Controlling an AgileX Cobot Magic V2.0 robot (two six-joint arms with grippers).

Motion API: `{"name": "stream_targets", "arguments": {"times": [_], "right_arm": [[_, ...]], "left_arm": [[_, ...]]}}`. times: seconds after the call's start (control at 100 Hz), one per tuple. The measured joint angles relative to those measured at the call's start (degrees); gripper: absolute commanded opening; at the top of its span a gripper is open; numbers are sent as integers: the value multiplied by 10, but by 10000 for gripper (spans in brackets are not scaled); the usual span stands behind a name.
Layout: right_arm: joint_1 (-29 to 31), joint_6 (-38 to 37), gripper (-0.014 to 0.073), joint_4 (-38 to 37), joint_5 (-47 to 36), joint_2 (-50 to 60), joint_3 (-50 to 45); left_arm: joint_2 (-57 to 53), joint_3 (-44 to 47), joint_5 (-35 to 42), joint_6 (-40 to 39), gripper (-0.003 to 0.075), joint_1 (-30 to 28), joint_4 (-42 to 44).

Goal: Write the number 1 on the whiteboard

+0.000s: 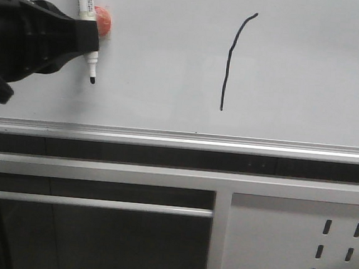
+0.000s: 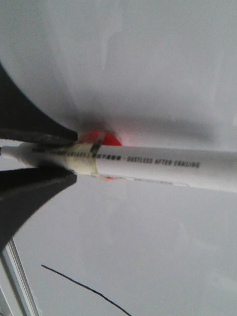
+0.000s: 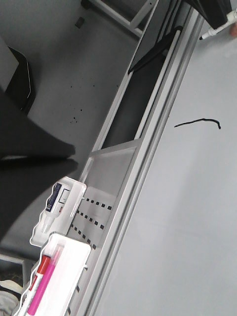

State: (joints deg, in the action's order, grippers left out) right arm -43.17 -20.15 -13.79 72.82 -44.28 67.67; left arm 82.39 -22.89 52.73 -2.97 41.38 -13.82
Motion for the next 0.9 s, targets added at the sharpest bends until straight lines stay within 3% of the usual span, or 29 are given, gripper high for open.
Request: {"name": "stream_targets", "arguments": {"times": [0.1, 0.34, 0.53, 0.64, 0.81, 0.9], "right_arm": [[0, 0, -79, 0, 0, 0, 0], [0, 0, -79, 0, 0, 0, 0], [0, 0, -79, 0, 0, 0, 0], [0, 0, -79, 0, 0, 0, 0], [0, 0, -79, 0, 0, 0, 0], [0, 0, -79, 0, 0, 0, 0]], "left_arm": [[0, 0, 5, 0, 3, 0, 11], [0, 0, 9, 0, 159, 0, 25], [0, 0, 12, 0, 167, 0, 9], [0, 0, 12, 0, 154, -1, 8], [6, 0, 23, 0, 13, -1, -1], [11, 0, 29, 0, -18, -1, 3]]}}
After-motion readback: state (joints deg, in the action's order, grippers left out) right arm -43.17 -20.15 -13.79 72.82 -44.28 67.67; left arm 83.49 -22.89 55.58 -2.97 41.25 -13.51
